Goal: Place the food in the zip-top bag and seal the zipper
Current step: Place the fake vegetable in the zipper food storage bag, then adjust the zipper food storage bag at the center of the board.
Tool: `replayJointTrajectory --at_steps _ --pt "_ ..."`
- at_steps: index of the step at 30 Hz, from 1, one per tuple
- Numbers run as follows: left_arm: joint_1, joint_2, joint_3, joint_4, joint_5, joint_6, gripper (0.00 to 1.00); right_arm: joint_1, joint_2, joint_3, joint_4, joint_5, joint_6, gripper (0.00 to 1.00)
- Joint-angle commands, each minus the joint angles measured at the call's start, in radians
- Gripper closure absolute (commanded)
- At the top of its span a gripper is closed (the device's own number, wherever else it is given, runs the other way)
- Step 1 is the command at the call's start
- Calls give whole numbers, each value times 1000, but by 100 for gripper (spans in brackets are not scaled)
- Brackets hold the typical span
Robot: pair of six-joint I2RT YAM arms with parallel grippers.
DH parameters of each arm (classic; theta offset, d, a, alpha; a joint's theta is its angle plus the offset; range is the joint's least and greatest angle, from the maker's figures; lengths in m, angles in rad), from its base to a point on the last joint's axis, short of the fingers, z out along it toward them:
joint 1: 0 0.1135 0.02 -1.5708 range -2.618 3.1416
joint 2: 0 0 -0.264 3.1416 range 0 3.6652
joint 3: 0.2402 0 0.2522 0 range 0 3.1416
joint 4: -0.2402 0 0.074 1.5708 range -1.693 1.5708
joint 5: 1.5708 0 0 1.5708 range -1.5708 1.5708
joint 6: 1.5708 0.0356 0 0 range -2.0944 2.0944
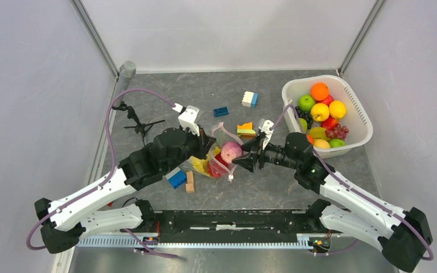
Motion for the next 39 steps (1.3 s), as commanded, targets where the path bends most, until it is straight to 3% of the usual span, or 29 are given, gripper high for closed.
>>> replayJointTrajectory --at_steps 1,5,9,14,20,24,29,33,35,39 --pt "5 -3 12 28 5 -6 97 48 19 74 -41 176 -82 46" --pt "6 -3 13 28 3 -3 97 54 10 69 -12 141 -86 26" --pt "5 1 13 34 6 -4 97 55 11 66 0 106 -78 20" --pt "6 2 13 33 4 -4 97 56 -32 66 -5 164 -73 21" --pt "6 2 15 33 3 -2 97 56 -191 4 10 470 -19 24" --pt "6 7 15 34 13 -4 97 56 -120 43 -94 526 6 25" --pt "6 3 15 33 15 -5 97 56 20 65 -71 419 42 32" --pt "6 -3 15 25 10 -5 97 56 76 71 -64 409 43 43" --pt "6 -5 13 24 5 -4 97 56 71 75 -77 422 33 52" --pt "6 -1 12 30 6 -4 97 56 13 68 -72 431 12 86"
